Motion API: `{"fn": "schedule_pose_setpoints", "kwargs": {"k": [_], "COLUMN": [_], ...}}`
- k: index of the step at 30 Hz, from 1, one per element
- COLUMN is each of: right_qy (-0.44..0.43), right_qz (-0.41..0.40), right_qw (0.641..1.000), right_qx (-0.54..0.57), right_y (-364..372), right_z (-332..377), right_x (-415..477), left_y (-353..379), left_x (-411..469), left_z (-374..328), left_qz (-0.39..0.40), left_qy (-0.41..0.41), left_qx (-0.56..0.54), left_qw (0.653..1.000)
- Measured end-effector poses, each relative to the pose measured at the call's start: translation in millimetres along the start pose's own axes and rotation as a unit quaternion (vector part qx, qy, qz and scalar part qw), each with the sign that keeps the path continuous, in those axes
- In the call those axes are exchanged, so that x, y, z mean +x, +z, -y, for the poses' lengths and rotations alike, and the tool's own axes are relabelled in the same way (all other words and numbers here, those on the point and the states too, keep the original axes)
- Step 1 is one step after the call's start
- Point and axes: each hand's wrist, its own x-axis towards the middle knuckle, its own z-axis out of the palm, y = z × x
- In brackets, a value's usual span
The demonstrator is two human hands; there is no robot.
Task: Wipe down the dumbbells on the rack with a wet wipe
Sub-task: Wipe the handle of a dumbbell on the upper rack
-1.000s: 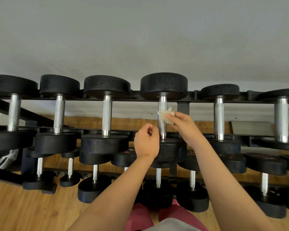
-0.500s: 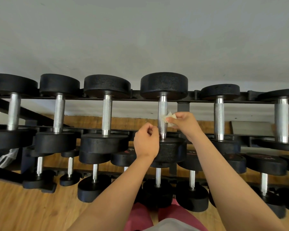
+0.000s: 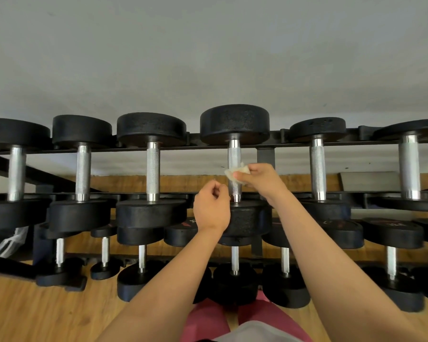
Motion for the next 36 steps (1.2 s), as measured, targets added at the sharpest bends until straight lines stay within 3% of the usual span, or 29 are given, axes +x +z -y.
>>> {"fn": "schedule_pose_setpoints", "kwargs": {"k": [2, 8, 13, 19, 25, 27, 30, 36], "right_qy": [-0.004, -0.01, -0.008, -0.008, 0.028, 0.023, 0.014, -0.009], "right_qz": [0.012, -0.064, 0.001, 0.006, 0.107, 0.101, 0.068, 0.017], "right_qw": [1.0, 0.998, 0.999, 0.997, 0.975, 0.976, 0.983, 0.984], "right_qx": [-0.019, -0.011, -0.05, -0.081, -0.191, -0.194, -0.169, -0.178], "right_y": [5, -2, -2, -11, -7, -8, -7, -10], "right_z": [2, -12, -4, -10, -5, -7, -10, -13], "right_x": [1, -2, 1, -4, -10, -12, -14, -18], "left_y": [0, 0, 1, 1, -5, -4, -4, -2], "left_x": [0, 0, 0, -1, -4, -7, -10, -7], "left_z": [0, 1, 1, 1, 0, 7, 11, 14], "left_qz": [-0.001, -0.001, -0.001, 0.0, 0.025, 0.019, -0.016, 0.008], "left_qy": [0.0, -0.002, -0.008, -0.015, 0.033, 0.056, 0.018, 0.005], "left_qx": [-0.001, 0.001, 0.0, -0.008, 0.008, 0.043, 0.021, -0.009], "left_qw": [1.0, 1.0, 1.0, 1.0, 0.999, 0.997, 0.999, 1.0]}}
